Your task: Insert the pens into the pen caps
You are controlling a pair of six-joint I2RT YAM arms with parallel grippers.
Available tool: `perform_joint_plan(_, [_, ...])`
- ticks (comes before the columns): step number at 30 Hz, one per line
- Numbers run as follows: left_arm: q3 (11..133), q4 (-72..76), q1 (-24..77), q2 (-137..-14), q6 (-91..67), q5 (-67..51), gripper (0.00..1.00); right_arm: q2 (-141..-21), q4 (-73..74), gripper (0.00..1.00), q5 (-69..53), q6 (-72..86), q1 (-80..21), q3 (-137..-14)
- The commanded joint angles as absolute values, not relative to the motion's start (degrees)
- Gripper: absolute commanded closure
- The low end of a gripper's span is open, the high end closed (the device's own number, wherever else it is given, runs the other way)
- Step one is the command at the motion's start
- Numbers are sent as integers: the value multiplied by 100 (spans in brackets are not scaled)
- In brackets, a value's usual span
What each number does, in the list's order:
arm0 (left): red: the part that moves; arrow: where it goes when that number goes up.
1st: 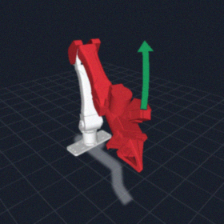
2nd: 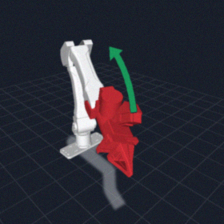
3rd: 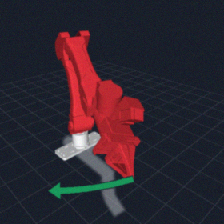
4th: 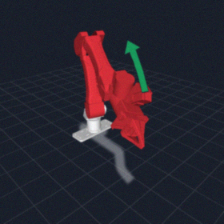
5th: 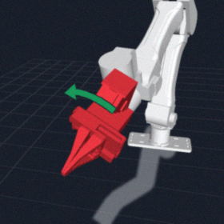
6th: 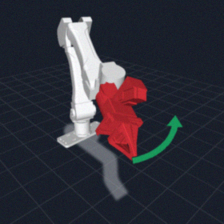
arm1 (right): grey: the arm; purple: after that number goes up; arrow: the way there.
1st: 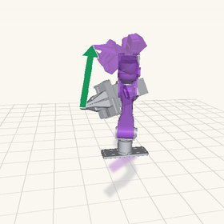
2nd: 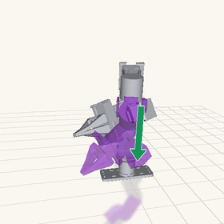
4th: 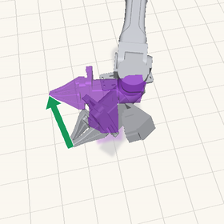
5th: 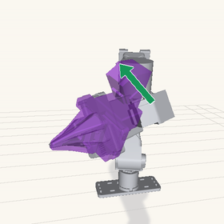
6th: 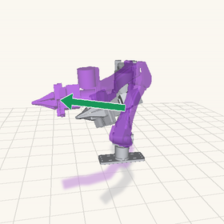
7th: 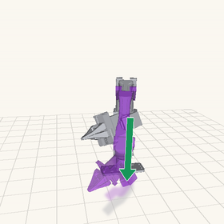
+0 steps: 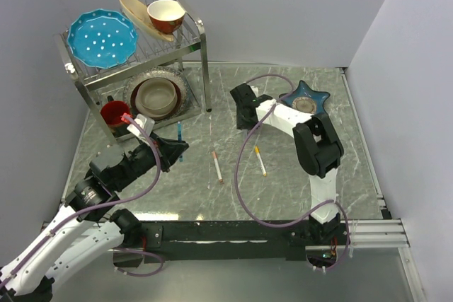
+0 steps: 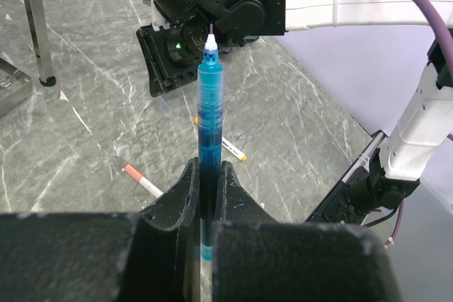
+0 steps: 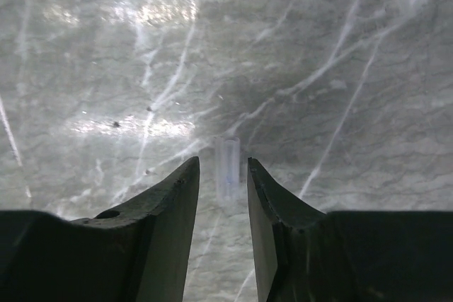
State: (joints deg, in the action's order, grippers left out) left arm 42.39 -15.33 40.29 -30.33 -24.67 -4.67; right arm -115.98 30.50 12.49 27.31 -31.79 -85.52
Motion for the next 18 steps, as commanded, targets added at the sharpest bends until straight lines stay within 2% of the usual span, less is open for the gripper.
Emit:
perform_joint_plan(1, [4227, -1327, 4008, -2979, -2417, -545, 99, -11672, 3217, 59, 1494, 2619, -3208, -8780])
perform_joint_plan(12, [4201, -1292, 4008, -3023, -2461, -571, 99, -12093, 3260, 63, 1388, 2470, -3287, -8868])
perform_joint_plan(18, [4175, -1195, 4017, -3181, -2557, -668, 99, -12164, 3463, 77, 1696, 2470, -3348, -8895])
